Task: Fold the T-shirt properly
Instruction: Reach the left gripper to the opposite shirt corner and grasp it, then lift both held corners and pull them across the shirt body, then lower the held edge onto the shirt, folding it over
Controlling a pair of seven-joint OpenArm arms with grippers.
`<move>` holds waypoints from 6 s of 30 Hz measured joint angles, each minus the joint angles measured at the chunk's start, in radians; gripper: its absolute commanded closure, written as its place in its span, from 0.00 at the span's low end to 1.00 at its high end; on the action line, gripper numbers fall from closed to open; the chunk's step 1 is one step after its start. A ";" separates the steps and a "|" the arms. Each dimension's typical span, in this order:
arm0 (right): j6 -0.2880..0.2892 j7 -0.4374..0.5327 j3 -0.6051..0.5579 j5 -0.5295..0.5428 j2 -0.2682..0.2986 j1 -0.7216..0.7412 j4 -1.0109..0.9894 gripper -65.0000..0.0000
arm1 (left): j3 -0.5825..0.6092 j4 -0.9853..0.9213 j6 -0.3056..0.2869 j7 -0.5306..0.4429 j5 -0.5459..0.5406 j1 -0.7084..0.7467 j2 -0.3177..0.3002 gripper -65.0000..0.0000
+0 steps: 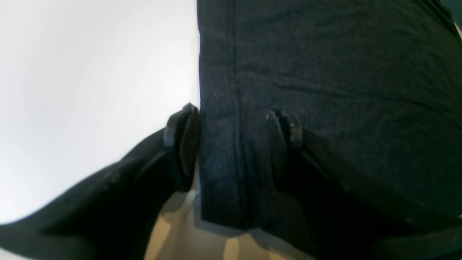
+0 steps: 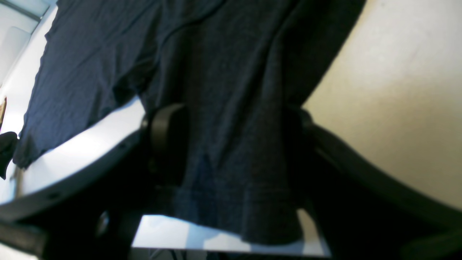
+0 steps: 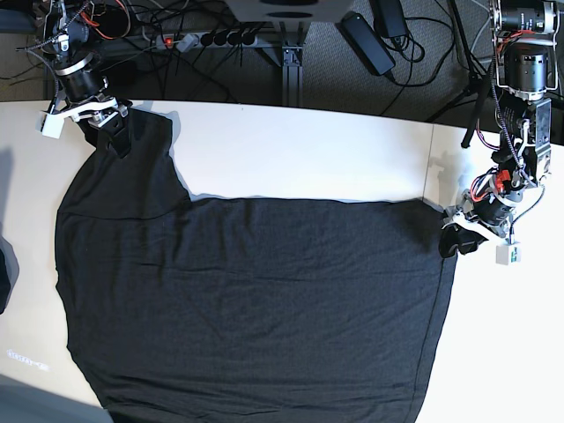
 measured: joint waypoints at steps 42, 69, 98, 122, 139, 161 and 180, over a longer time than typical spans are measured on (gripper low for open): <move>0.000 0.037 -0.001 -0.132 -0.035 0.003 0.000 1.00 | 0.008 -0.009 -0.309 -0.045 -0.033 0.082 0.036 1.00; 0.011 -0.295 0.275 0.004 0.180 -0.085 0.345 1.00 | -0.151 0.156 -0.305 0.333 -0.315 0.041 -0.082 1.00; 0.015 -0.304 -0.235 -0.097 0.511 0.725 -0.180 1.00 | -0.091 -0.227 -0.304 0.248 -0.147 -0.375 -0.089 1.00; 0.015 -0.203 -0.487 -0.365 0.326 1.199 -0.618 1.00 | 0.022 -0.462 -0.304 0.040 -0.014 -0.534 -0.057 0.94; 0.015 -0.124 -0.487 -0.364 0.304 1.202 -0.660 0.34 | 0.022 -0.463 -0.303 -0.012 0.030 -0.591 -0.022 0.68; 0.015 -0.110 -0.483 -0.409 0.269 1.077 -0.824 1.00 | 0.286 -0.460 -0.047 -0.044 0.431 -0.538 0.108 1.00; 0.014 -0.256 -0.322 -0.299 0.271 0.879 -0.599 1.00 | 0.291 -0.428 -0.166 0.079 0.260 -0.518 0.032 1.00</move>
